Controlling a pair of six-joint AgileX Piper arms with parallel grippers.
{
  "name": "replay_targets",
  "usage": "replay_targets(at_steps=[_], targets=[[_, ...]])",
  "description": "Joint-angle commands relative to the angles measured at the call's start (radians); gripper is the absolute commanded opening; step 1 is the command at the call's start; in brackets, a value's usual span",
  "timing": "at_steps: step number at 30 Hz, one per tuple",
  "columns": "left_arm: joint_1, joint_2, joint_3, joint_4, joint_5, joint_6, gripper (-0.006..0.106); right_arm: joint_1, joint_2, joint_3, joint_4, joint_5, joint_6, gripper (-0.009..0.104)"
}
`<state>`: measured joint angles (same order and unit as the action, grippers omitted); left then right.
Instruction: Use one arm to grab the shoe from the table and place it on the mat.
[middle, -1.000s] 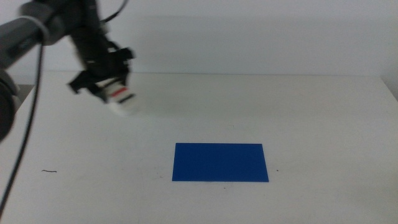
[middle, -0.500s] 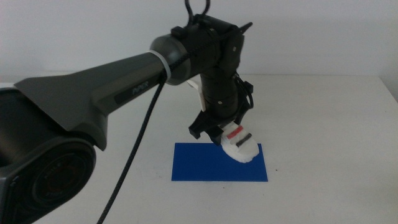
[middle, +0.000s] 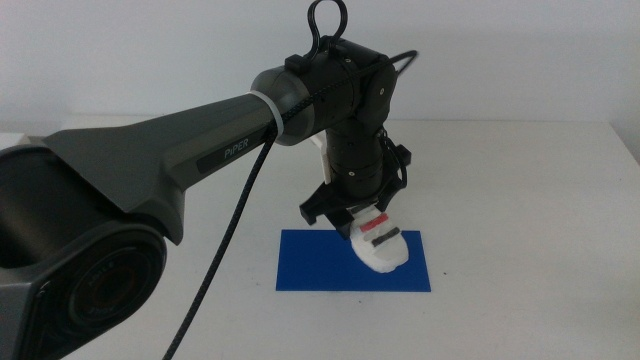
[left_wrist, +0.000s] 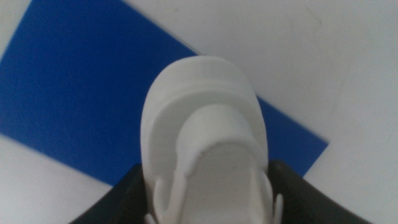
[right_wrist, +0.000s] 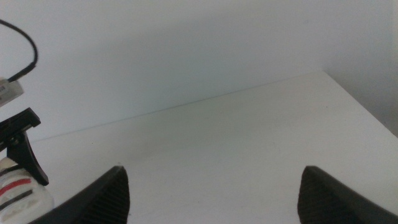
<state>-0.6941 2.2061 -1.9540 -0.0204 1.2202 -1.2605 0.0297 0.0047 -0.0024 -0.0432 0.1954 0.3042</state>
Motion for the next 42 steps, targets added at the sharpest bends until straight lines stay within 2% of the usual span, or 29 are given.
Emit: replay_targets(at_steps=[1, 9, 11, 13, 16, 19, 22, 30, 42], targets=[[-0.004, -0.007, 0.001, 0.005, 0.001, 0.174, -0.002, 0.0, -0.005, 0.002, -0.006, -0.01, -0.004, 0.079], [-0.004, -0.007, 0.001, 0.02, 0.001, 1.006, -0.002, 0.0, -0.005, 0.002, -0.006, -0.01, -0.004, 0.079], [-0.004, -0.007, 0.001, 0.02, 0.001, 1.162, -0.002, 0.0, -0.005, 0.002, -0.006, -0.01, -0.004, 0.079], [-0.01, -0.005, 0.001, -0.005, 0.001, 1.504, -0.002, 0.0, -0.005, 0.002, -0.006, -0.01, -0.004, 0.079], [-0.022, 0.0, 0.001, -0.005, 0.001, 1.907, -0.002, 0.0, -0.005, 0.002, -0.006, -0.01, -0.004, 0.079], [-0.024, 0.006, 0.001, -0.011, 0.001, 2.178, -0.002, 0.0, -0.005, 0.002, -0.006, -0.01, -0.004, 0.079], [-0.024, 0.006, 0.001, -0.02, 0.001, 2.259, -0.002, 0.0, -0.005, 0.002, -0.006, -0.01, -0.004, 0.079], [-0.024, 0.013, 0.001, -0.069, 0.001, 2.25, -0.002, 0.0, -0.005, 0.002, -0.006, -0.01, -0.004, 0.079], [-0.024, 0.12, 0.003, -0.055, 0.001, 2.239, -0.002, 0.0, -0.005, 0.002, -0.006, -0.01, -0.004, 0.079]])
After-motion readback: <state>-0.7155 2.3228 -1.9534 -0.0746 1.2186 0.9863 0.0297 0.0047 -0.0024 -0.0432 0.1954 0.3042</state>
